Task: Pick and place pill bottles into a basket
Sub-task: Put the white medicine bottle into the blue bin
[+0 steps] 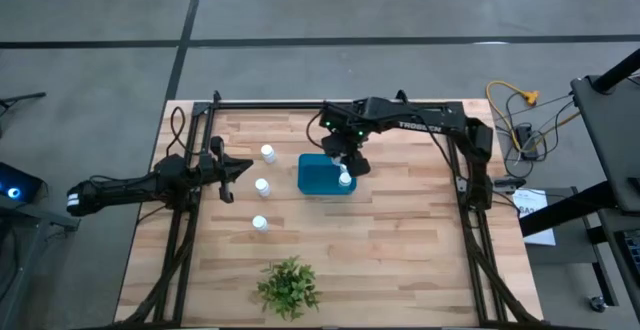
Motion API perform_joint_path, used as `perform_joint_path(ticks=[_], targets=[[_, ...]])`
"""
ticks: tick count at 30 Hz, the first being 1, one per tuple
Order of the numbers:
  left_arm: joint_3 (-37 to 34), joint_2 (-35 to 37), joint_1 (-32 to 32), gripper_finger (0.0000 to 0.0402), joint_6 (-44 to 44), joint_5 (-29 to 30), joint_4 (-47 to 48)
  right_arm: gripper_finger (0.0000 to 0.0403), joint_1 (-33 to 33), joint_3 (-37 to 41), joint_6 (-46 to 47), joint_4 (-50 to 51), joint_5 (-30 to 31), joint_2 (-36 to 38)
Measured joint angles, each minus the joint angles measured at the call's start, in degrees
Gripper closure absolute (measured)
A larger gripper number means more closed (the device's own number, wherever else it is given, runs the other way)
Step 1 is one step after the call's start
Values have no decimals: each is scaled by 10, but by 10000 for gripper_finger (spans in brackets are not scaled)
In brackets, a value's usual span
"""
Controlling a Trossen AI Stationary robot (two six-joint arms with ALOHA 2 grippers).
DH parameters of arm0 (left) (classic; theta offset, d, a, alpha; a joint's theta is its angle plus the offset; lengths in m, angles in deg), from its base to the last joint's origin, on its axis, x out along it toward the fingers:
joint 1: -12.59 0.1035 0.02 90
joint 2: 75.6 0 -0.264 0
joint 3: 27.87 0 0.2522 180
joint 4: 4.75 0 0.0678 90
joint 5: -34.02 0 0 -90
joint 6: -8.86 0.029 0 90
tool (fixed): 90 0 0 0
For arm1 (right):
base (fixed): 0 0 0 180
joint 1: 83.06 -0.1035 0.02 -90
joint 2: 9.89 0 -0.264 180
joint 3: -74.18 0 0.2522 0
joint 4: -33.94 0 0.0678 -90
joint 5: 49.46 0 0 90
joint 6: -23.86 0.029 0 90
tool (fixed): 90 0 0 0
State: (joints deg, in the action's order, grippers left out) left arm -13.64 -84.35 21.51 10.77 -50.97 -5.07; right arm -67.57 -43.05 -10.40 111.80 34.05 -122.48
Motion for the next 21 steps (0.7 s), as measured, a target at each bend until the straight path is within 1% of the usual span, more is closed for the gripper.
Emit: perform_joint_path(ticks=[8,15,21], targets=[[0,0,0,402,0,0,0,237,-1,-32,-4,-2,-1,-46],[0,-2,0,402,0,0,0,237,-1,-12,-5,-33,0,-67],[0,-2,0,402,0,0,0,237,-1,-11,-5,-63,3,-84]])
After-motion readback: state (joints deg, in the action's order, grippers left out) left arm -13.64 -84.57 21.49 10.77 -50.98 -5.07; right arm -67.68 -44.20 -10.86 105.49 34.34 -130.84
